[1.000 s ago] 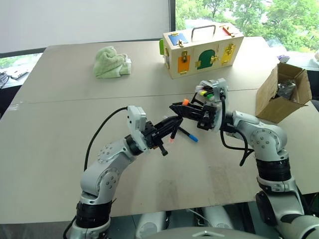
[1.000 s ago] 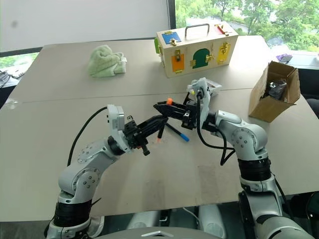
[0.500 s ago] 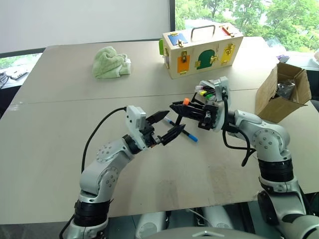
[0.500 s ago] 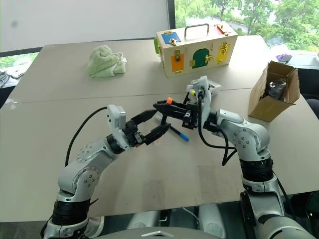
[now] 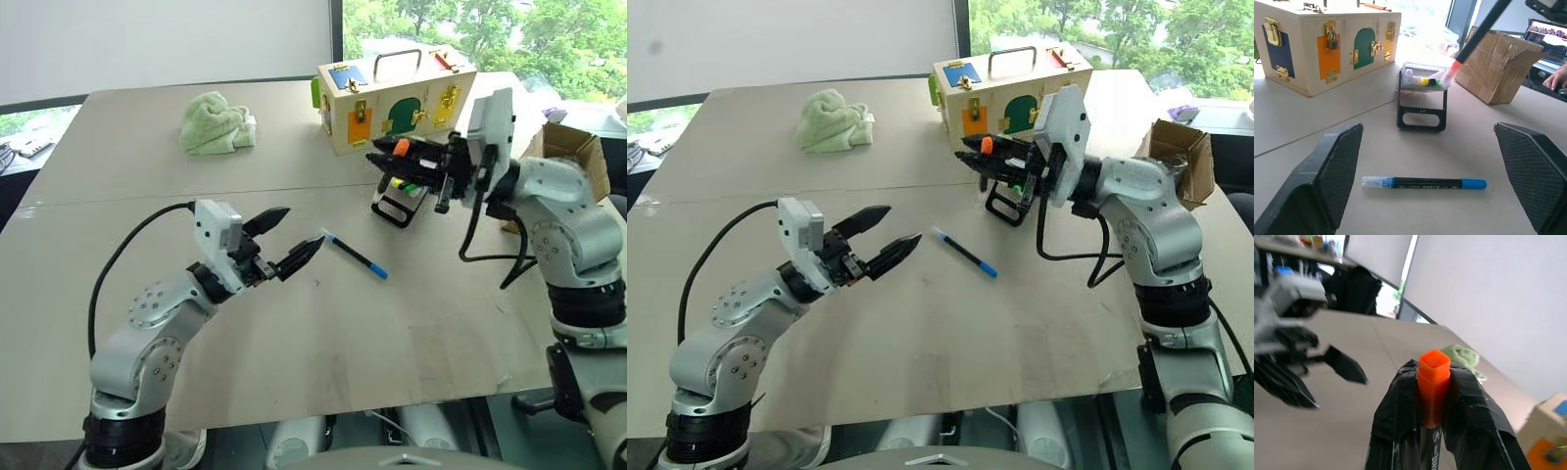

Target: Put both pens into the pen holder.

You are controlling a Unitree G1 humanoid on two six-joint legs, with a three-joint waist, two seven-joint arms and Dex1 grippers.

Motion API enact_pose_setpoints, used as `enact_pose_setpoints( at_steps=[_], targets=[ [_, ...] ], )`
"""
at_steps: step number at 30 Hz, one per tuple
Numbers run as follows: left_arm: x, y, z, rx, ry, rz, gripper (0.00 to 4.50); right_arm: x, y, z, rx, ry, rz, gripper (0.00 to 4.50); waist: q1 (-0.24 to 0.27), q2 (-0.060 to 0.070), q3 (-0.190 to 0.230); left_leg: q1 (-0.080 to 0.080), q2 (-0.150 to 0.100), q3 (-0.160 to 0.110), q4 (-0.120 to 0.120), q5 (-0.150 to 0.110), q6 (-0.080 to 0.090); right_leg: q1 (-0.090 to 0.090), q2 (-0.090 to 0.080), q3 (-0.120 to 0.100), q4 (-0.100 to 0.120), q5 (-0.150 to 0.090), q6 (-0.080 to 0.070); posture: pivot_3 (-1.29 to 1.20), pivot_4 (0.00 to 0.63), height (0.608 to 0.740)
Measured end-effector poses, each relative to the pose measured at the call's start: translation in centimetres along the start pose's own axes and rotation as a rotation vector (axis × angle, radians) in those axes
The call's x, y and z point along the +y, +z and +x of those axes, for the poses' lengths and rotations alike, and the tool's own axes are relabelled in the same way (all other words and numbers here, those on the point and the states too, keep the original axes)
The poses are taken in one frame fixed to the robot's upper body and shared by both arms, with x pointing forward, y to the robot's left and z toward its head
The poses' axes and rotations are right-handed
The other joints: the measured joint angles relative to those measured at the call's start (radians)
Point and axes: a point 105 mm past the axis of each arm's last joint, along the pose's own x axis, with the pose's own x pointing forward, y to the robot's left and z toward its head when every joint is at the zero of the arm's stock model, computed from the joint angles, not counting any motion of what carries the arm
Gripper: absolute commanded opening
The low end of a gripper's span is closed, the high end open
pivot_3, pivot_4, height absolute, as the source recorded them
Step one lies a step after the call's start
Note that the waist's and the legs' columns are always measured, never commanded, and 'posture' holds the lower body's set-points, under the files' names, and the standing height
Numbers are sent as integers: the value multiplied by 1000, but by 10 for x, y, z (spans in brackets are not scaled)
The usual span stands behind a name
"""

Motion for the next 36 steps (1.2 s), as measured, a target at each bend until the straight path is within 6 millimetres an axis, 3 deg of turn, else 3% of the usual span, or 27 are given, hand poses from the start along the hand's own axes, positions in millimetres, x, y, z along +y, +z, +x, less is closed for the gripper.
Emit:
enact_pose_setpoints(
  at_steps=[9,26,28,30,32,33,36],
  targets=[
    [-3,6,-2,39,-41,46,4470,-12,-21,4,122,11,-254,122,-8,0,0,0,0,0,0,0,0,0,0,0,0,0,0,0,150,740],
    [5,22,-2,22,-21,112,4470,-11,-53,5,236,61,-347,122,-10,0,0,0,0,0,0,0,0,0,0,0,0,0,0,0,150,740],
    [5,22,-2,24,-20,114,4500,-15,-60,4,277,55,-375,1150,-10,0,0,0,0,0,0,0,0,0,0,0,0,0,0,0,150,740],
    [5,22,-3,24,-20,114,4500,-16,-65,2,306,60,-391,1810,-10,0,0,0,0,0,0,0,-1,0,0,0,0,0,0,0,150,740],
    [5,22,-2,25,-21,115,4500,-16,-69,1,323,62,-384,3065,-10,0,0,0,0,0,0,0,0,0,0,0,0,0,0,0,150,740],
    [5,22,-2,25,-21,115,4500,-16,-70,1,326,61,-382,3065,-10,0,0,0,0,0,0,0,-1,0,0,0,0,0,0,0,150,740],
    [4,22,-2,26,-23,114,4500,-17,-71,1,324,54,-376,4459,-10,0,0,0,0,0,0,0,-1,0,0,0,0,0,0,0,150,740]
  ],
)
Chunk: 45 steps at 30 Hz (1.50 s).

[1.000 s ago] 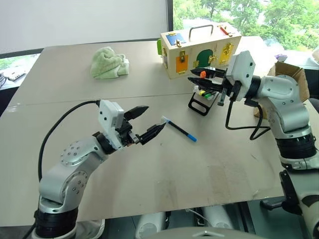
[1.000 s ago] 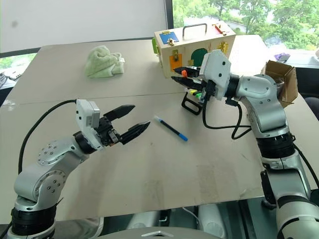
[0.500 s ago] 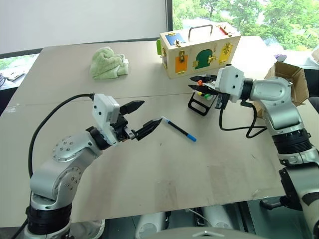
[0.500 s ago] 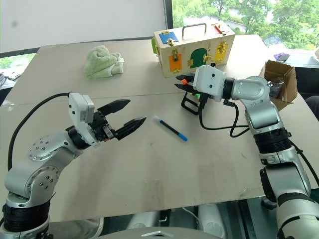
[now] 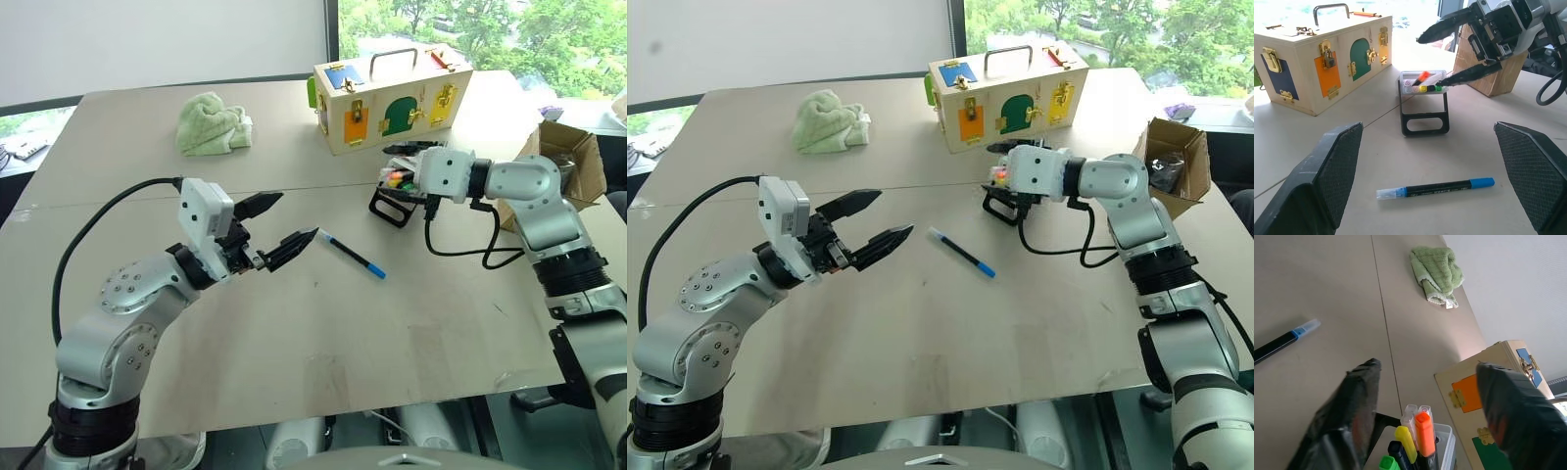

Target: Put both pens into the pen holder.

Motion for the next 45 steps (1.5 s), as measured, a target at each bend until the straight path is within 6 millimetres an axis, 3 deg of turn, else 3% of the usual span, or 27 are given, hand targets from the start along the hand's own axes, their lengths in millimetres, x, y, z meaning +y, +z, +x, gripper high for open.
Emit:
enact_pose_setpoints(
  at_steps=[3,7,12,18,27,33,37,45],
  targets=[
    [-1,-2,1,8,-7,0,4500,-5,5,-1,-38,-36,20,4459,0,0,0,0,0,0,0,0,0,0,0,0,0,0,0,0,150,740],
    [-3,-11,3,36,-17,-6,4500,-5,21,-11,-144,-67,196,4459,2,0,0,0,0,0,0,0,0,0,0,0,0,0,0,0,150,740],
    [-1,-24,-3,76,-12,-23,4500,54,22,-19,-176,105,591,4459,3,0,0,0,0,-1,0,0,1,0,-1,0,0,0,0,0,150,740],
    [-5,-52,-24,245,-42,2,4500,119,10,-15,-89,177,809,4459,-1,1,0,0,0,-1,-1,0,1,0,-1,0,1,0,0,0,150,740],
    [-11,-72,-41,333,-53,-9,4500,139,-14,-4,33,128,845,4459,0,1,0,1,0,-1,-1,0,0,0,-1,0,1,0,0,0,150,740],
    [-11,-72,-43,329,-53,-7,4500,152,-25,4,93,131,806,1643,0,1,0,1,0,-1,-1,0,0,0,-1,0,1,0,0,0,150,740],
    [-10,-70,-44,324,-51,-3,4500,151,-26,3,96,125,771,72,0,0,0,1,0,-1,-1,0,0,0,-1,0,1,0,0,0,150,740],
    [-10,-70,-44,303,-45,-15,4500,152,-26,2,85,122,784,72,0,0,0,1,0,-1,-1,0,0,0,-1,0,1,0,0,0,150,740]
  ],
)
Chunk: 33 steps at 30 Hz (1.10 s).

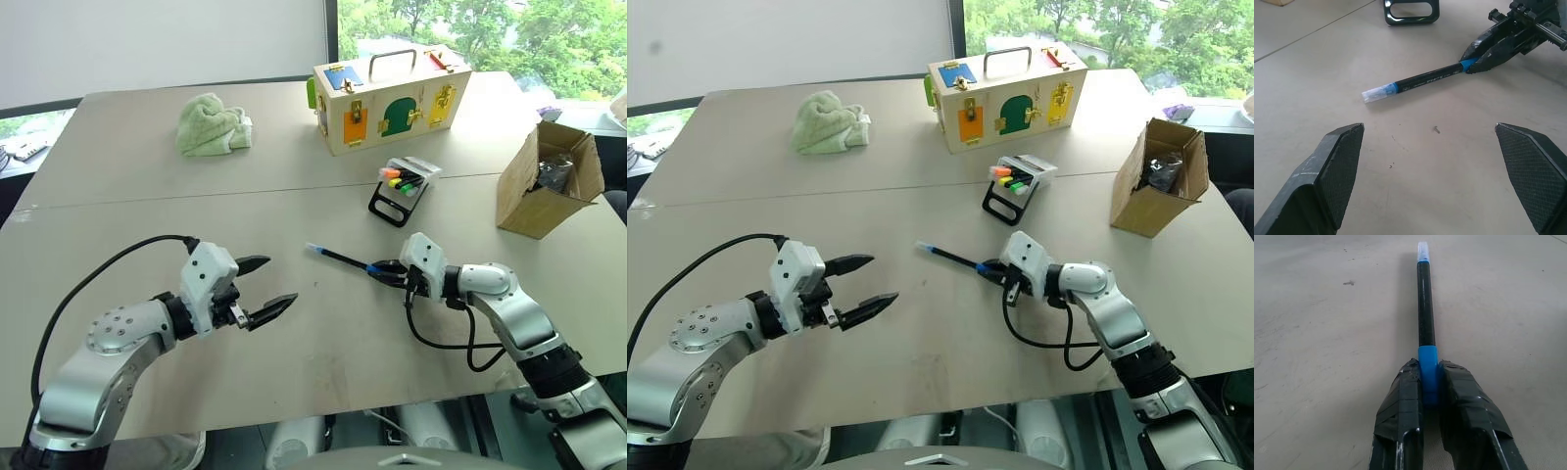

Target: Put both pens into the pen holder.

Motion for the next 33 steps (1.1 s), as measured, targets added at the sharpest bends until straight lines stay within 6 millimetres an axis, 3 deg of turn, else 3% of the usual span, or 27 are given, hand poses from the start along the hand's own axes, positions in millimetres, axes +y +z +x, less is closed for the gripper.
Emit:
enact_pose_setpoints(
  at_steps=[3,9,12,17,20,26,33],
  targets=[
    [1,6,0,-70,11,-55,4500,2,6,-3,-65,20,88,72,0,0,0,0,0,0,0,0,0,0,0,0,0,0,0,0,150,740],
    [-1,40,9,-441,-3,-343,4500,10,56,-14,-339,100,155,72,0,-1,0,0,0,-1,1,-1,2,1,0,-1,0,0,0,0,150,740],
    [6,53,13,-601,14,-489,4500,16,65,-14,-401,148,158,72,1,-1,-1,0,0,-1,2,-1,2,2,0,-1,1,0,1,0,150,740],
    [7,60,15,-665,-2,-558,4500,20,72,-16,-424,184,145,72,0,-1,-1,0,0,-1,2,0,0,2,1,-1,2,0,1,0,150,740],
    [8,75,15,-728,-40,-569,3141,23,78,-15,-433,204,123,0,2,-1,-1,1,0,-1,3,0,0,2,1,-1,2,0,1,0,150,740],
    [5,78,17,-744,-71,-603,77,25,79,-15,-433,215,126,0,0,-2,-1,1,0,-2,3,0,0,2,1,-1,2,0,1,0,150,740],
    [1,80,24,-714,-95,-586,0,22,76,-15,-382,213,154,3376,1,-2,-1,1,-1,-2,3,0,0,2,1,-1,2,0,1,0,150,740]
  ],
)
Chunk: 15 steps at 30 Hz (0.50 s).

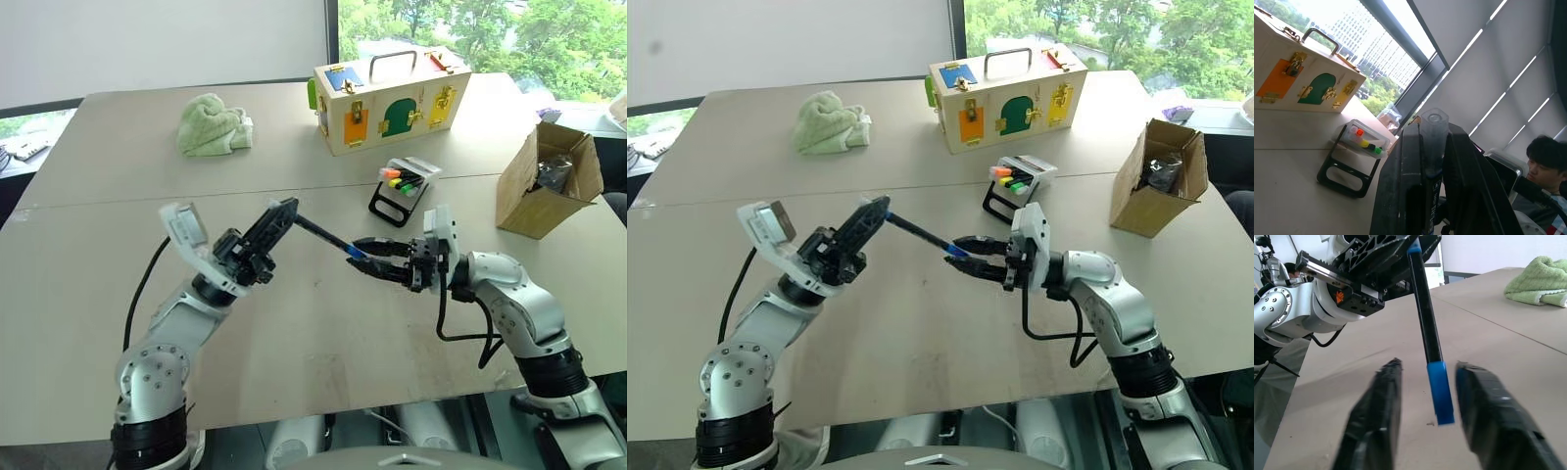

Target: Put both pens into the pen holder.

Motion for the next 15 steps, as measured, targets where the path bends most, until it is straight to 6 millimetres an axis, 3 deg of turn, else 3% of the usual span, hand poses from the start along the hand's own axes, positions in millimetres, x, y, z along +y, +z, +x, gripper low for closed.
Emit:
enact_pose_setpoints(
  at_steps=[1,5,12,15],
  targets=[
    [0,2,2,5,-3,16,0,-1,-1,-1,15,-10,5,3717,1,0,0,0,0,0,0,0,0,0,0,0,0,0,0,0,150,740],
    [-5,-6,6,175,-66,142,0,-3,-5,-11,145,-10,27,3717,-1,0,0,0,0,0,0,0,0,0,0,0,-1,0,0,0,150,740],
    [-11,-38,19,438,-230,290,0,1,2,14,290,68,44,3717,-2,1,0,0,0,0,-1,0,0,-1,1,0,0,0,0,0,150,740],
    [-11,-39,25,437,-264,291,0,0,5,21,291,63,59,2944,-1,0,0,-1,0,0,-1,0,0,-1,0,0,-2,0,0,0,150,740]
  ],
)
